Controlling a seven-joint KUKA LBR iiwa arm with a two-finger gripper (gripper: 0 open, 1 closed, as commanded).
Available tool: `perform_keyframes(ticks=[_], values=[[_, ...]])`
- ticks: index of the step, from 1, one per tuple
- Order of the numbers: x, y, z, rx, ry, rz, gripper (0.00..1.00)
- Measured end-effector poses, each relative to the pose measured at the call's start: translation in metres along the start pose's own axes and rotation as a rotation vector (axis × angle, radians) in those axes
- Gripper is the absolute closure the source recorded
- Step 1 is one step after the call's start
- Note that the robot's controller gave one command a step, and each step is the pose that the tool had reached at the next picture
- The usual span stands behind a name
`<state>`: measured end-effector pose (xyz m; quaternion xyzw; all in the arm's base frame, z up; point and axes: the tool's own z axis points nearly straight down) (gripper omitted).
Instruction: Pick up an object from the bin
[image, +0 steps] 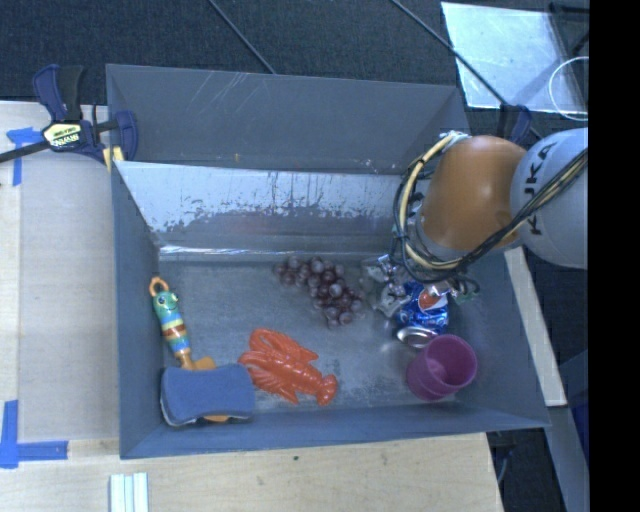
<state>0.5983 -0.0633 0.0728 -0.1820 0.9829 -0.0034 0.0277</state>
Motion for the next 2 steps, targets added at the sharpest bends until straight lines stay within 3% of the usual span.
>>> perform_keyframes(ticks=[1,2], values=[[0.004,0.027,0.001,0.003,-0.010,-0.057,1.00],[0.002,0.004,-0.036,0.003,-0.007,0.010,1.00]])
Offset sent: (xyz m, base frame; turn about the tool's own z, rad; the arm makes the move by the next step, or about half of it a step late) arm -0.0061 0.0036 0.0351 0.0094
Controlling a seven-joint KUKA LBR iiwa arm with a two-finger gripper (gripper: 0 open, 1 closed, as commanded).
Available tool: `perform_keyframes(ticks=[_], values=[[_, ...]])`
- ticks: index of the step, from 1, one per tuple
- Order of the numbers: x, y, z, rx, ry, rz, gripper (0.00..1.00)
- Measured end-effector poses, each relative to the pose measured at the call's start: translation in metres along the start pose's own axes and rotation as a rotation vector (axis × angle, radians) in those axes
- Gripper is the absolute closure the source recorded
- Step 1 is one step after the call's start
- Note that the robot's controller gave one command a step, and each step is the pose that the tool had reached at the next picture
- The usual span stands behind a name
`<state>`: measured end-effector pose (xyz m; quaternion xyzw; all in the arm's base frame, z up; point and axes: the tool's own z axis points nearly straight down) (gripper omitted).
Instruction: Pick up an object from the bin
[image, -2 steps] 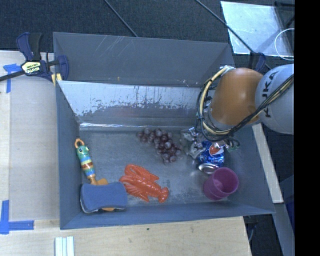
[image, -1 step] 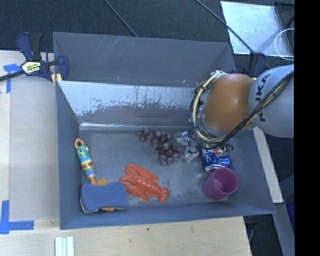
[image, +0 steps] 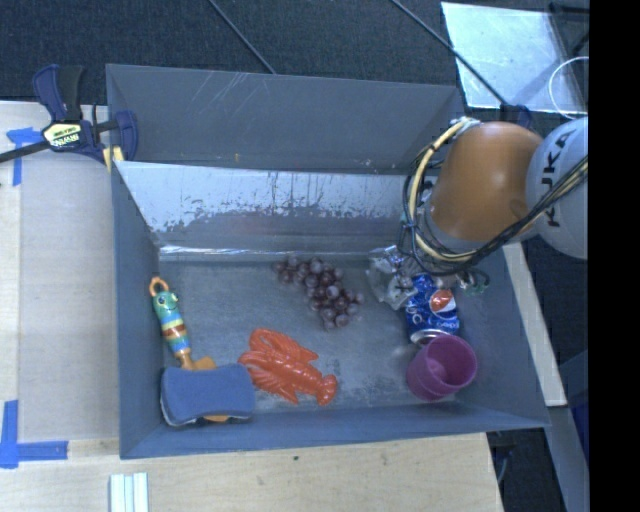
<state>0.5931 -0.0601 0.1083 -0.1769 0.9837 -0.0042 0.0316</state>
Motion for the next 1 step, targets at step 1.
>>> perform_keyframes(ticks=[1], values=[[0.0000,0.0000,0.0000,0.000,0.000,0.001,1.00]])
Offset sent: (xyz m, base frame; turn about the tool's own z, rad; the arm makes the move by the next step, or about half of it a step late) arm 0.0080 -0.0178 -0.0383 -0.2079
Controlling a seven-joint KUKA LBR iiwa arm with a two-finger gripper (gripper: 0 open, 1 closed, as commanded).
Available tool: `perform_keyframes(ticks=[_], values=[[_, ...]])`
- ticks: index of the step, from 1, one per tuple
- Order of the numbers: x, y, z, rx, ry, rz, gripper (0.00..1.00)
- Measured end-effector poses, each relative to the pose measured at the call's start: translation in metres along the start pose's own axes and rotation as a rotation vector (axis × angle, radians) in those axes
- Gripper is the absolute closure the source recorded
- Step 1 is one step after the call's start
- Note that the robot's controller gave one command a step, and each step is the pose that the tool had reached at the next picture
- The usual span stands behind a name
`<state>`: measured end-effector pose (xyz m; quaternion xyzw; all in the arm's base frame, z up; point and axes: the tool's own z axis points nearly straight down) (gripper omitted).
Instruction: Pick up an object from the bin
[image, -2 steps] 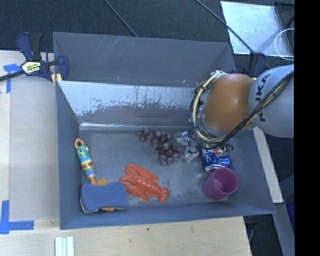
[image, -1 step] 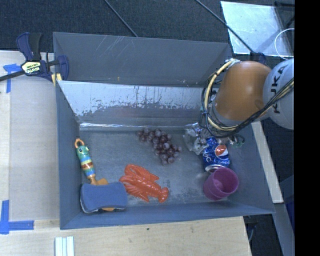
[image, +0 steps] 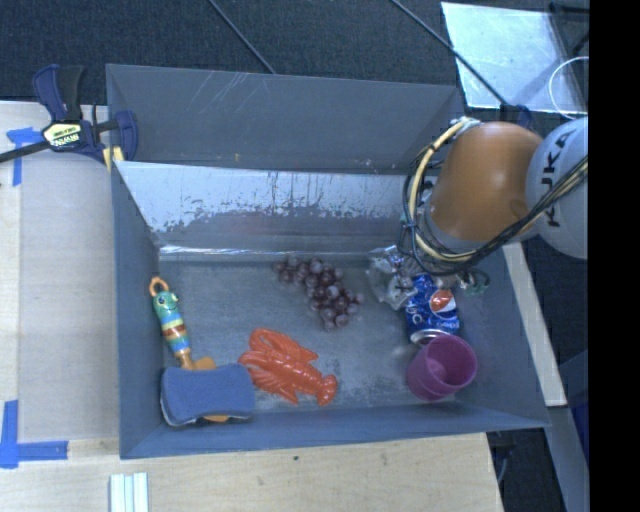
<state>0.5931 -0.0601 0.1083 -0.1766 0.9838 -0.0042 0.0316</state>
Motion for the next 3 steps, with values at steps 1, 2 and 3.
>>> perform_keyframes(ticks=[1,2,3], values=[[0.000,-0.019,0.039,0.000,-0.003,-0.202,1.00],[0.069,0.011,0.032,0.002,-0.005,-0.148,1.00],[-0.003,-0.021,0.038,0.003,-0.014,0.070,1.00]])
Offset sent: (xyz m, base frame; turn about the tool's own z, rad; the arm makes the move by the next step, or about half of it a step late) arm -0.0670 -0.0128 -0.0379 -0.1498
